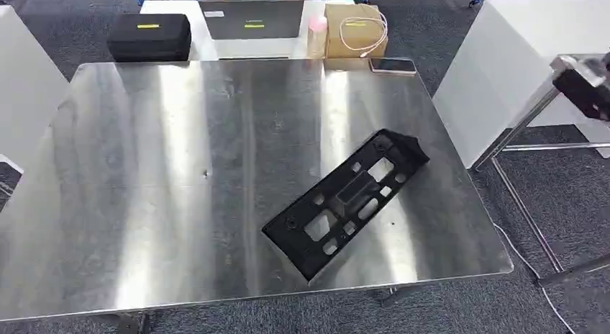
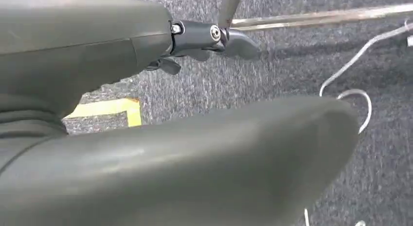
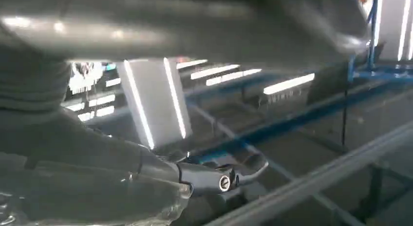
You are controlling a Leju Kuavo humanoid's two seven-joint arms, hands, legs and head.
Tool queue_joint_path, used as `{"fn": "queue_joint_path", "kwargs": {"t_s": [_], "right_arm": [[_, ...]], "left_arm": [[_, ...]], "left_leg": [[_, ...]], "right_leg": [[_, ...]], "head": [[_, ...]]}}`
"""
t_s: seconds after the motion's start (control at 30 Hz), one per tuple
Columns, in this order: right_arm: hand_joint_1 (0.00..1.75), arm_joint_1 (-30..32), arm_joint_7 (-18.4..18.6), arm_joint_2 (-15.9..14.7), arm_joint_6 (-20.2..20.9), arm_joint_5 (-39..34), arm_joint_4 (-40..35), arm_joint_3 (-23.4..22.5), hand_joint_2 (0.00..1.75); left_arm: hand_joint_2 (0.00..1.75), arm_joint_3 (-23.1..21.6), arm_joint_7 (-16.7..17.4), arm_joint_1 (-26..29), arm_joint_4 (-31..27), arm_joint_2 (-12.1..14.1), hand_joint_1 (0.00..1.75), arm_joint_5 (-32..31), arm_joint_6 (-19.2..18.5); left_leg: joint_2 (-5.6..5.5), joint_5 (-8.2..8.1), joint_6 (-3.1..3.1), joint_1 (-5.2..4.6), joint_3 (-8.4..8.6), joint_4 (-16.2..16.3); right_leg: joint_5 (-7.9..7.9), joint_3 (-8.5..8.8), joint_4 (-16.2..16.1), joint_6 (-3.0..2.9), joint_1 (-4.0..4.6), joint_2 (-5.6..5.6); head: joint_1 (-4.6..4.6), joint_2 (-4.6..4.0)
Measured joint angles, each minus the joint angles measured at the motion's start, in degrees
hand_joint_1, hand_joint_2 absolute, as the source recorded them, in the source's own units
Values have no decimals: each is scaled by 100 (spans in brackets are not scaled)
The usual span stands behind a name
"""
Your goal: Take the parts from the cabinet and place them on the table.
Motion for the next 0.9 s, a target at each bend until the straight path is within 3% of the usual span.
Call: {"fn": "queue_joint_path", "kwargs": {"t_s": [0.03,0.07,0.1,0.13,0.17,0.23,0.27,0.3,0.33,0.4,0.43,0.47,0.5,0.53,0.57,0.6,0.63,0.67,0.7,0.73,0.77,0.8,0.83,0.9], "right_arm": [[0,447,13,-54,2,172,-282,-393,0],[0,804,15,-57,9,297,-481,-681,0],[0,1168,-2,-55,52,461,-713,-1005,0],[0,1623,-55,-17,112,717,-977,-1359,0],[0,2030,-125,77,144,994,-1273,-1746,0],[0,2550,-184,307,146,1371,-1762,-2420,0],[0,2715,-184,418,140,1453,-1915,-2661,0],[0,2976,-184,568,125,1612,-2142,-2952,0],[0,3215,-186,720,112,1768,-2355,-3197,0],[0,3514,-192,1063,101,2020,-2671,-3526,0],[0,3668,-195,1183,90,2065,-2798,-3646,0],[0,3791,-206,1316,79,2143,-2920,-3764,0],[0,3900,-230,1454,55,2213,-3040,-3880,0],[0,3995,-243,1651,33,2325,-3195,-4029,0],[0,4078,-249,1817,24,2409,-3291,-4120,0],[0,4169,-249,1985,7,2497,-3372,-4188,0],[0,4260,-249,2153,-18,2583,-3440,-4247,0],[0,4334,-265,2319,-50,2631,-3508,-4302,0],[0,4401,-319,2492,-101,2663,-3576,-4358,0],[0,4462,-363,2667,-160,2694,-3641,-4411,0],[0,4503,-385,2810,-201,2705,-3697,-4457,0],[0,4548,-398,2916,-214,2705,-3737,-4490,0],[0,4556,-415,2997,-238,2718,-3774,-4522,0],[0,4571,-498,3230,-317,2794,-3829,-4601,0]], "left_arm": [[0,20,0,6,2,-4,0,2,-2],[0,33,-7,9,4,-13,0,2,-7],[0,42,-9,10,13,-22,0,-6,-7],[0,44,-9,16,22,-31,0,-17,-9],[0,48,-9,21,24,-37,0,-24,-13],[0,55,-9,24,28,-44,0,-52,-15],[0,57,-9,22,28,-41,0,-74,-15],[0,61,-18,22,28,-42,0,-87,-18],[0,64,-20,24,28,-39,0,-113,-22],[0,75,-24,31,28,-35,0,-131,-28],[0,77,-26,32,28,-35,0,-140,-31],[0,77,-26,32,28,-28,0,-153,-31],[0,77,-28,31,28,-28,0,-175,-31],[0,77,-28,30,28,-28,0,-199,-31],[0,79,-28,31,28,-24,0,-205,-31],[0,81,-28,32,28,-22,0,-210,-31],[0,83,-26,32,28,-22,0,-221,-31],[0,85,-26,32,28,-22,0,-232,-31],[0,83,-26,31,28,-22,0,-243,-31],[0,83,-28,29,28,-20,0,-249,-31],[0,85,-28,23,28,-20,0,-251,-31],[0,85,-28,12,26,-11,0,-256,-31],[0,85,-33,15,26,-15,0,-260,-31],[0,88,-33,12,26,-15,0,-264,-31]], "left_leg": [[-1,-2,3,-1,-1,0],[-1,-6,3,-11,-6,0],[-4,-7,2,-27,-14,3],[-22,-8,0,-38,-16,3],[-37,-10,-6,-38,-17,4],[-49,-9,-40,-30,-19,11],[-55,-6,-93,-37,-13,17],[-70,7,-158,-60,-13,-10],[-96,2,-196,-86,2,28],[-107,11,-221,-86,6,21],[-88,-19,-252,-66,-13,56],[-13,-180,-266,-55,-50,175],[46,-457,-267,-62,-148,456],[70,-789,-273,-64,-310,930],[70,-1040,-284,-64,-462,1380],[70,-1207,-288,-64,-575,1762],[73,-1224,-282,-64,-567,1884],[73,-1126,-269,-65,-430,1742],[73,-941,-249,-66,-152,1352],[72,-731,-220,-67,242,762],[70,-621,-175,-71,596,250],[70,-683,-165,-106,746,-10],[68,-585,-159,-123,701,39],[71,-596,-136,-161,675,11]], "right_leg": [[-262,-282,582,-46,-4,16],[-450,-525,1056,-51,13,35],[-543,-696,1402,-25,39,56],[-499,-715,1442,19,43,61],[-358,-561,1168,64,42,60],[8,39,88,145,11,49],[6,242,-271,99,-17,27],[109,253,-147,45,155,76],[81,218,-178,-29,160,75],[68,203,-144,-131,159,78],[87,183,-155,-220,67,71],[109,178,-156,-283,41,64],[134,151,-156,-385,58,60],[159,113,-155,-458,90,57],[183,80,-153,-495,111,56],[206,41,-151,-524,139,54],[227,8,-149,-543,160,54],[250,-16,-146,-545,171,55],[265,-34,-146,-530,181,62],[287,-47,-145,-527,194,72],[305,-47,-142,-501,195,79],[328,-68,-139,-466,225,83],[357,-60,-145,-423,230,80],[416,-76,-172,-337,222,80]], "head": [[29,0],[38,0],[42,0],[46,0],[42,0],[57,0],[57,0],[55,0],[90,0],[62,0],[62,0],[57,0],[51,0],[40,0],[31,0],[31,0],[29,0],[33,0],[29,0],[29,0],[27,0],[31,0],[60,0],[27,0]]}}
